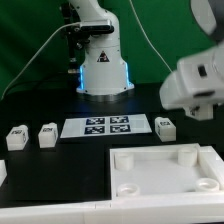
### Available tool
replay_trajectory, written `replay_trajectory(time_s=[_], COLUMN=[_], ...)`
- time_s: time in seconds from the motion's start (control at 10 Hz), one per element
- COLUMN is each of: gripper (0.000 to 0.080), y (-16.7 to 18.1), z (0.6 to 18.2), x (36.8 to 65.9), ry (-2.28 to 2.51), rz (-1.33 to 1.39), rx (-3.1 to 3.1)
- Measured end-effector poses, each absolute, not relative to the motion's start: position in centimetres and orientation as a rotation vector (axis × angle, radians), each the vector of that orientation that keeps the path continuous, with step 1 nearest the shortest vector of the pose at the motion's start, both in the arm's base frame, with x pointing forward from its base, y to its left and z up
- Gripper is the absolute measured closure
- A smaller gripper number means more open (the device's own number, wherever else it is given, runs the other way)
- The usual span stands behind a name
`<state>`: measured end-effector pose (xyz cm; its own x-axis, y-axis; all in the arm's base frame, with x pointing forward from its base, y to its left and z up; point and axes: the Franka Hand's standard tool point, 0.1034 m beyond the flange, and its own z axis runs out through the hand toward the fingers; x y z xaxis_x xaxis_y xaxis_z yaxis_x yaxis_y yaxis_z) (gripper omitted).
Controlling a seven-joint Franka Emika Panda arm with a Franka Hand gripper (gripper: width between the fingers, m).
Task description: Assemble one leg
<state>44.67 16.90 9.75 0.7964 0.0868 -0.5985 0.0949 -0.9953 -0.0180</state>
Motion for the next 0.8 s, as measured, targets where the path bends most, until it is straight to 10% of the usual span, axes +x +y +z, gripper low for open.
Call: replay_trajectory(time_s=[0.3,0.8], gripper=[0.0505,0.0505], y=[13.0,12.9], z=[15.2,15.3], x=[47.1,47.3], ry=[0.099,0.095], rz=[-0.425,0.13], rx=[3.141,3.2])
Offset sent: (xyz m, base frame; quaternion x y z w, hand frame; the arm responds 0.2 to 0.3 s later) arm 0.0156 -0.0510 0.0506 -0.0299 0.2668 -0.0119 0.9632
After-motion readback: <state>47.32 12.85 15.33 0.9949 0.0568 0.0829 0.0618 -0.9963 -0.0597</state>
